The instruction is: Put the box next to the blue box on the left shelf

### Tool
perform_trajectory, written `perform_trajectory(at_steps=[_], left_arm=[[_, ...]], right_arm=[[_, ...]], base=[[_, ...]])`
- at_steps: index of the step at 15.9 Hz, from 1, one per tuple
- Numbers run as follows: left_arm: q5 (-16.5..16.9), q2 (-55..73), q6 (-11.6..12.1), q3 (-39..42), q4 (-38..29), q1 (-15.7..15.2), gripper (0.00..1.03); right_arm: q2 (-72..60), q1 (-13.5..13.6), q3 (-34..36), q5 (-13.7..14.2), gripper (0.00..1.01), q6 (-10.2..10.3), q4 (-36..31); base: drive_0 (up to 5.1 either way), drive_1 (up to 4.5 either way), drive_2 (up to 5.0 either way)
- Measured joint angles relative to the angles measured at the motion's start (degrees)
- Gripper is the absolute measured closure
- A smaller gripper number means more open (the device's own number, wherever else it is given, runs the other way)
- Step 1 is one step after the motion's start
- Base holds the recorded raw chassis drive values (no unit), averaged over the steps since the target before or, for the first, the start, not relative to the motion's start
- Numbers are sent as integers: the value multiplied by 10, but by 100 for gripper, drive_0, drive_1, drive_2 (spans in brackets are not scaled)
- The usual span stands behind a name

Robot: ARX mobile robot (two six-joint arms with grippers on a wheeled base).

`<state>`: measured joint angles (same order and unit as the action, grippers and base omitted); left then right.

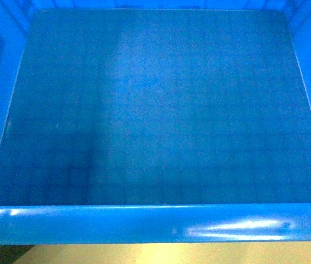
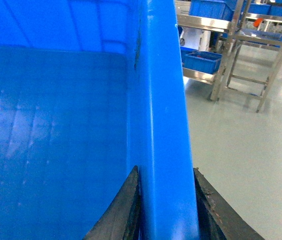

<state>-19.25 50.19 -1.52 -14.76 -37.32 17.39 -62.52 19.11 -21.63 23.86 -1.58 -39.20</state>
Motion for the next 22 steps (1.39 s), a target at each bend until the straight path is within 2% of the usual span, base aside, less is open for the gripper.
perform_trajectory(at_steps=[22], left_arm=[[2,0,0,0,0,0,85]], right_arm=[[0,0,0,1,79,-1,1]], base=[[-155,-155,-155]])
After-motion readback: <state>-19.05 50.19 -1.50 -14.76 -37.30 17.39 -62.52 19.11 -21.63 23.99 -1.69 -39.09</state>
